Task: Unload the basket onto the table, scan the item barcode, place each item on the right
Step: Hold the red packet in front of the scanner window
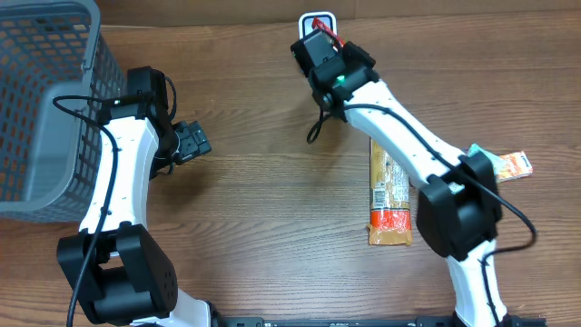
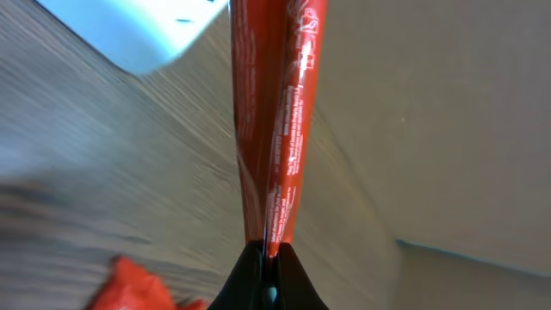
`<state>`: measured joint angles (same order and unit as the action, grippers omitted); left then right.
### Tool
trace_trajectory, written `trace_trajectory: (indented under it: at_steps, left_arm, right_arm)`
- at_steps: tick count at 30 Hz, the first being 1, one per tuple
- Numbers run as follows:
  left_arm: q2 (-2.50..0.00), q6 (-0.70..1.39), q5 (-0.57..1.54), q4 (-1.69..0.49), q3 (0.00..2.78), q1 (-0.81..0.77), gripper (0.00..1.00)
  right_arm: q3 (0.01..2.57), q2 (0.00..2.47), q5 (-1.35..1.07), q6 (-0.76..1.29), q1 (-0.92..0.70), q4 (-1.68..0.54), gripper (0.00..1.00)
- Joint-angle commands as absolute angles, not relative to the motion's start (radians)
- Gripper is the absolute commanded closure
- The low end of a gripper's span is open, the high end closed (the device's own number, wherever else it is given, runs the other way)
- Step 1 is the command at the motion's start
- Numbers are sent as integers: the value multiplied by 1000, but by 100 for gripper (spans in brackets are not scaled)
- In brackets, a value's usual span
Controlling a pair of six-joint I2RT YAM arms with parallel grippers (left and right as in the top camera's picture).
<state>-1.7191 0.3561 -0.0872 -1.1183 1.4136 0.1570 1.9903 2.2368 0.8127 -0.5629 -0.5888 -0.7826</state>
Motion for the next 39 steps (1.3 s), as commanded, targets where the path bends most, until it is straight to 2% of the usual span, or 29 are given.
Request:
trace_trajectory:
  at_steps: [1, 9, 18, 39]
  left_arm:
    - [-1709, 348, -93, -1118, 1424, 150, 0]
    - [-1709, 348, -93, -1117, 1424, 150, 0]
    - [-1709, 348, -93, -1118, 1424, 150, 0]
    - [-1709, 348, -93, -1117, 1424, 150, 0]
  right_arm:
    - [1996, 2290, 991, -714, -599, -720, 97]
    - [1996, 2335, 1054, -926, -603, -476, 97]
    - [1996, 2357, 1036, -1079, -603, -393, 97]
    - [1996, 2471, 1115, -1109, -586, -266, 97]
